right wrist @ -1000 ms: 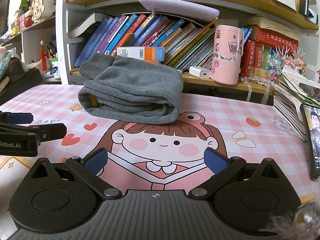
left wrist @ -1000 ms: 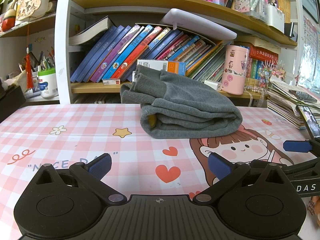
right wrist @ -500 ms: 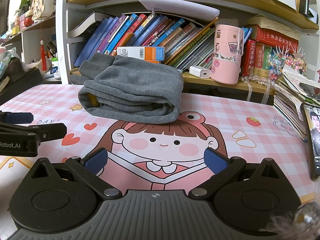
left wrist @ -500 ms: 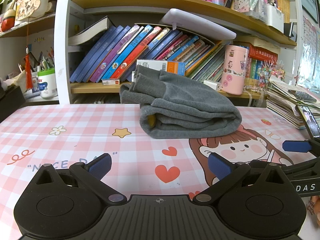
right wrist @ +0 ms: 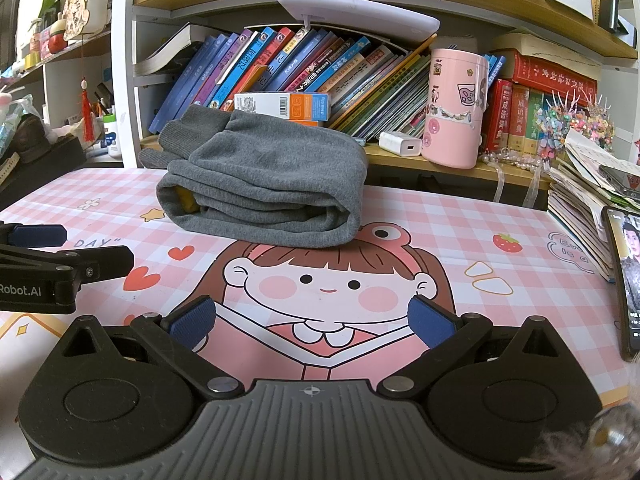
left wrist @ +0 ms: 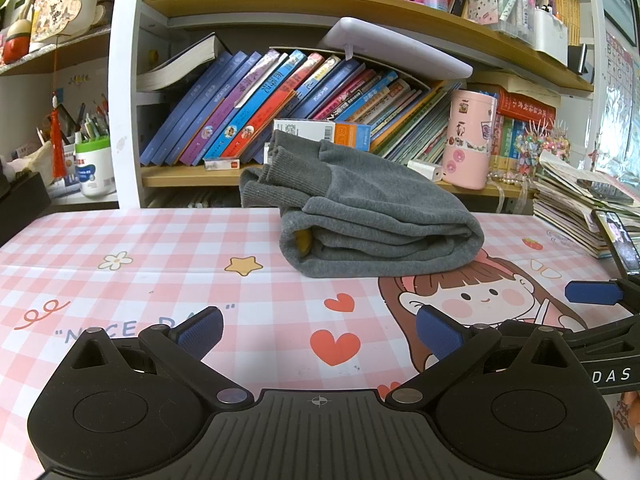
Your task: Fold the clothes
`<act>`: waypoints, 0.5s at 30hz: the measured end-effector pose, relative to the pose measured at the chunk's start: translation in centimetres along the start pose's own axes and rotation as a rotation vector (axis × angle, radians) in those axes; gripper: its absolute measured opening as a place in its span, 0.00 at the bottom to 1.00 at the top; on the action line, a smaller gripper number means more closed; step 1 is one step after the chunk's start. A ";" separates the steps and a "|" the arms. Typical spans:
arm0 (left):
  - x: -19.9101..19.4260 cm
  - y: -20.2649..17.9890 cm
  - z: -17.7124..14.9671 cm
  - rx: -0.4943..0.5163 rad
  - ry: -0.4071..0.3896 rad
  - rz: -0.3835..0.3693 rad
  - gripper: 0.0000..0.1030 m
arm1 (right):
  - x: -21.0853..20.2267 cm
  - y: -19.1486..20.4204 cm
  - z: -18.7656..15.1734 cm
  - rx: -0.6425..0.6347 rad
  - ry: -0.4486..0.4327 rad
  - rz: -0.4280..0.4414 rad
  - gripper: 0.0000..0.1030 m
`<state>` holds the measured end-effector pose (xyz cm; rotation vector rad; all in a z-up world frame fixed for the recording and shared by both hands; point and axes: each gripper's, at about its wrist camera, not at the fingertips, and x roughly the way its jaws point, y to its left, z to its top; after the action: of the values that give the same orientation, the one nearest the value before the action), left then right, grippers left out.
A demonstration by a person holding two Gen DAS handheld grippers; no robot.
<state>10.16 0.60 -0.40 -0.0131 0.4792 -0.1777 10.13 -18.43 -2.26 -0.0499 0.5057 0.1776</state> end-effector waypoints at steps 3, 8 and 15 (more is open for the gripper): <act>0.0 0.0 0.0 -0.001 0.001 -0.002 1.00 | 0.0 0.0 0.0 0.000 0.000 0.000 1.00; 0.0 0.0 0.0 -0.004 0.004 -0.003 1.00 | 0.0 0.0 0.0 0.000 0.001 0.000 1.00; 0.0 0.0 -0.1 -0.008 0.006 0.003 1.00 | 0.2 0.0 0.0 0.003 0.009 0.005 1.00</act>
<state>10.18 0.61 -0.47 -0.0200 0.4857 -0.1727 10.30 -18.45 -2.39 -0.0470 0.5154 0.1816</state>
